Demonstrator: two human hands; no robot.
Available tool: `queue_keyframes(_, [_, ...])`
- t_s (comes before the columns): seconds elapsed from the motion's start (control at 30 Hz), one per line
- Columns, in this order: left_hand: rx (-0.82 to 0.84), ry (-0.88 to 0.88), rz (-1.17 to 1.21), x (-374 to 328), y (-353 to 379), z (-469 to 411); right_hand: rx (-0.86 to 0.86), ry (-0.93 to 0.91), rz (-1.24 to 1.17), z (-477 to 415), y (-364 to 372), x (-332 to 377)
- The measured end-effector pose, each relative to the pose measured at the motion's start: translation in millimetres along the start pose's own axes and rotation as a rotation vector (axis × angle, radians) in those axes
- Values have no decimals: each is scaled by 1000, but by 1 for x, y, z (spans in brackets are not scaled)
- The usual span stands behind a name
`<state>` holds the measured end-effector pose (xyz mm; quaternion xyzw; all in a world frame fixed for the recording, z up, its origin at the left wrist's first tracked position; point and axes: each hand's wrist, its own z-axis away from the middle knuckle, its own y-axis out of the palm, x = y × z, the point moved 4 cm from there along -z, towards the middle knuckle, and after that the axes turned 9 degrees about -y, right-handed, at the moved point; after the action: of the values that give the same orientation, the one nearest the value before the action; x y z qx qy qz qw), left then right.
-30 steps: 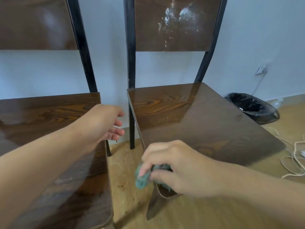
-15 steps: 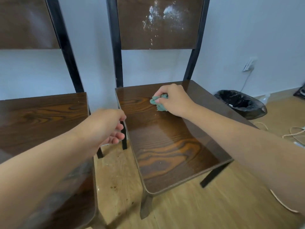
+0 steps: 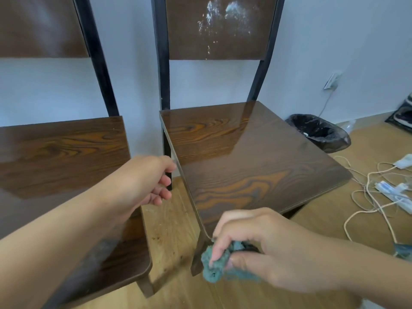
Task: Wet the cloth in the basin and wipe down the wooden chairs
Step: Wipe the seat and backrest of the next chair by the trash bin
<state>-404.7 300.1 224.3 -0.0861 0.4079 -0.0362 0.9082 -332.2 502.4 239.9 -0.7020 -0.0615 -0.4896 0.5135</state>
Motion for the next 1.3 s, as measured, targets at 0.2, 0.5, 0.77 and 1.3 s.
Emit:
queue_keyframes(0.2, [-44, 3, 11, -23, -5, -19, -173, 35, 80, -45, -41, -19])
queue_keyframes(0.5, [-341, 185, -24, -94, -14, -87, -278, 62, 365, -150, -95, -100])
queue_keyframes(0.77, [-608, 506, -8, -176, -20, -88, -820, 414, 637, -134, -249, -200])
queue_keyframes(1.3, [-488, 823, 182, -266, -21, -132, -966, -573, 853, -236, -309, -112])
